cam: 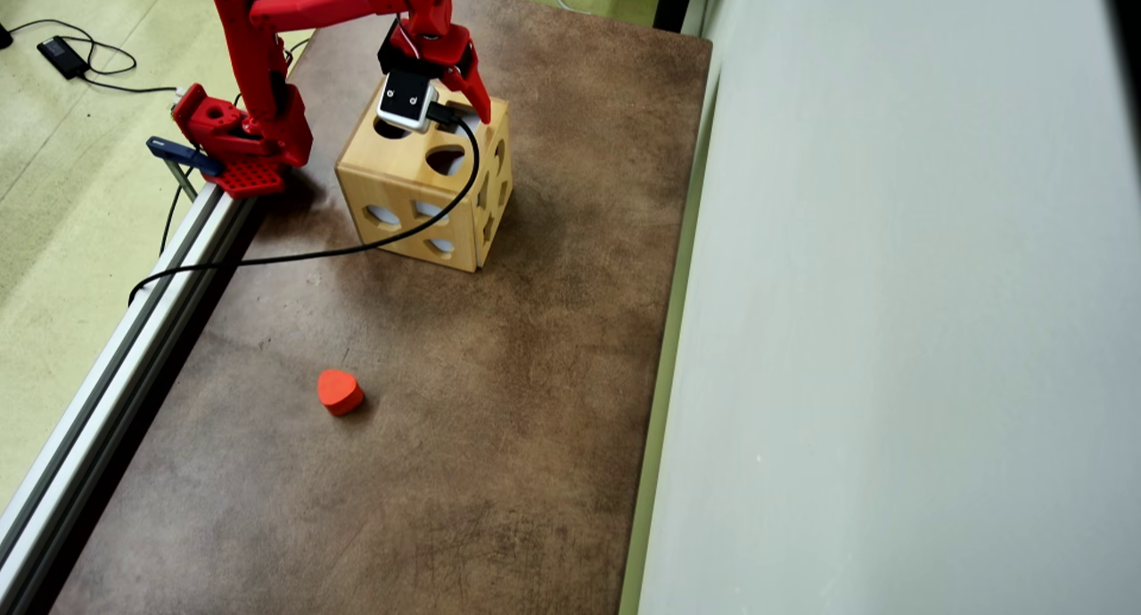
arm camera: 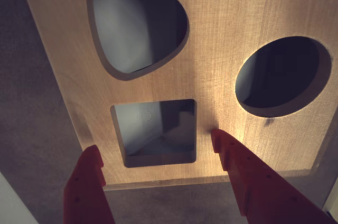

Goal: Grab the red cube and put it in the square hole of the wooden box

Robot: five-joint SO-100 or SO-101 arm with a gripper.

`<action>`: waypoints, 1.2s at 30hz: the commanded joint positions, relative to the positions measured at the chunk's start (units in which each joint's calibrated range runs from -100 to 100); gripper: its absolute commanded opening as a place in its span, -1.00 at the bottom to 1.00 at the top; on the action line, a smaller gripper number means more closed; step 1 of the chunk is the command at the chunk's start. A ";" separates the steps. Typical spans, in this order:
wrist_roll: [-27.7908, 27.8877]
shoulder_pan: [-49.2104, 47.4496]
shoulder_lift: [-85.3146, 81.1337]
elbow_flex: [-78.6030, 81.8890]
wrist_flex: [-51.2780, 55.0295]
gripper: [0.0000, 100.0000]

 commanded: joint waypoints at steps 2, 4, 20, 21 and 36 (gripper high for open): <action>0.39 0.16 -9.03 -0.11 0.41 -0.35; 0.39 0.16 -13.62 -0.20 0.17 -0.35; 3.08 1.35 -27.89 -1.10 0.33 -0.97; 3.61 2.16 -29.58 -1.10 0.25 -0.97; 8.45 9.22 -52.94 -0.65 0.17 -0.97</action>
